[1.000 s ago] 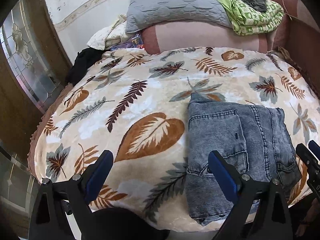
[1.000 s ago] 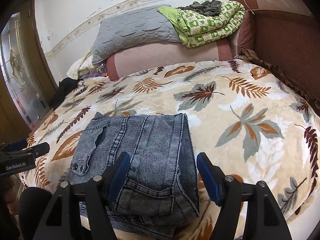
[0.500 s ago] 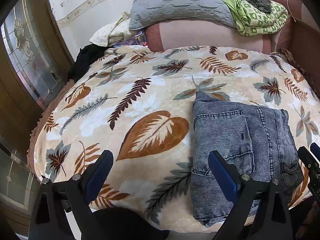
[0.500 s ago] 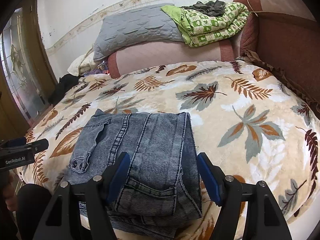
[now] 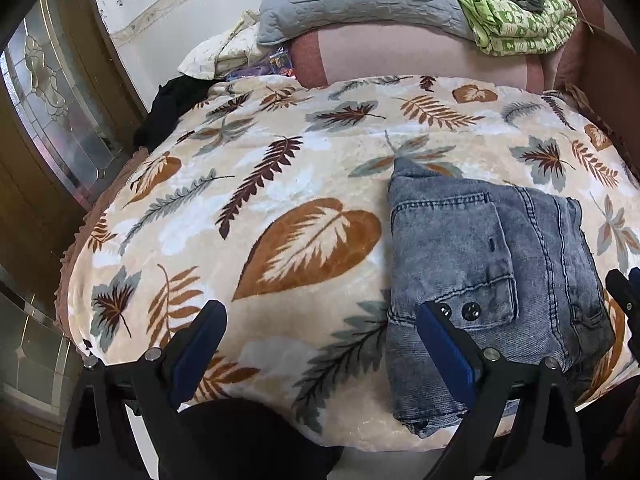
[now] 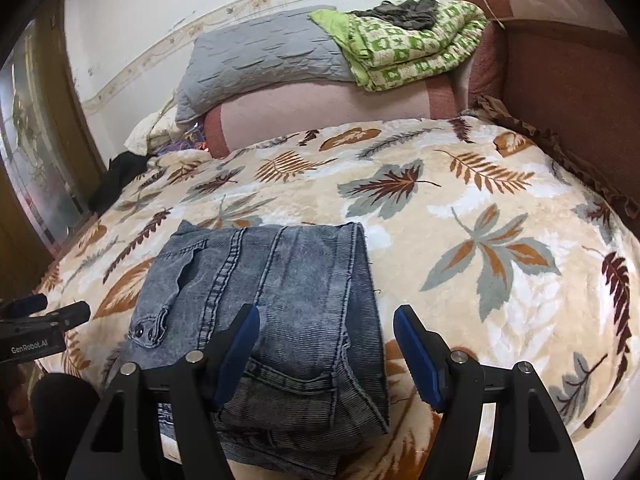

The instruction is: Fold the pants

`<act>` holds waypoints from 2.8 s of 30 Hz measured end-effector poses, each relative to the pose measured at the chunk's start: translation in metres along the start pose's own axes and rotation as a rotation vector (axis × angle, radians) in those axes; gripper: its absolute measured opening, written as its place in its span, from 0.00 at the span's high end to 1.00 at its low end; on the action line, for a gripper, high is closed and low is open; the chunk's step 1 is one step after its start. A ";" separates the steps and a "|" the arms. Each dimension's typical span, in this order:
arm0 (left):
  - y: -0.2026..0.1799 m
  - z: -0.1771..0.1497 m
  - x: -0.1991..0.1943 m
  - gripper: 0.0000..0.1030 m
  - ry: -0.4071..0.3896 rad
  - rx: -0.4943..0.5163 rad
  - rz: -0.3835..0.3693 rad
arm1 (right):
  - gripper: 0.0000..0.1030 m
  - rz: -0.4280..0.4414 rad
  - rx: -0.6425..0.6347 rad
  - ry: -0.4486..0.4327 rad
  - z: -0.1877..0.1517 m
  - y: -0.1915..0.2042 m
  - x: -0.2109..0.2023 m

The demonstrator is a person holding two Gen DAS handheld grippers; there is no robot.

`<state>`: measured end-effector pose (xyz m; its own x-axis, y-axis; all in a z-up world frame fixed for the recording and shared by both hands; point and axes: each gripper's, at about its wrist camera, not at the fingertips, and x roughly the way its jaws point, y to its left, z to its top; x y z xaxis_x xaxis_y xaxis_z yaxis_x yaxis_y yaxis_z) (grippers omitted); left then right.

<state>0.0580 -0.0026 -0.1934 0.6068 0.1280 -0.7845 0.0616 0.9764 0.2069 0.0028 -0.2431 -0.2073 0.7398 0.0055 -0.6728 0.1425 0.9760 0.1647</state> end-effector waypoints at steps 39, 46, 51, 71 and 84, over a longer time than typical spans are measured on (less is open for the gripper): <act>-0.009 -0.007 0.015 0.06 0.042 0.029 -0.003 | 0.29 0.042 -0.132 0.041 -0.010 0.036 0.010; -0.012 -0.007 0.015 0.06 0.045 0.034 -0.003 | 0.29 0.045 -0.138 0.043 -0.010 0.037 0.010; -0.014 -0.008 0.017 0.06 0.048 0.038 -0.003 | 0.29 0.045 -0.134 0.052 -0.011 0.035 0.011; -0.025 -0.026 0.050 0.06 0.116 0.059 -0.001 | 0.27 0.025 -0.168 0.194 -0.023 0.037 0.040; -0.036 0.025 0.037 0.06 0.033 0.103 0.011 | 0.26 0.066 -0.062 0.158 0.024 0.017 0.046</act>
<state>0.0978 -0.0377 -0.2152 0.5816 0.1463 -0.8002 0.1371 0.9520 0.2737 0.0549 -0.2315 -0.2179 0.6330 0.0997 -0.7677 0.0526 0.9838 0.1712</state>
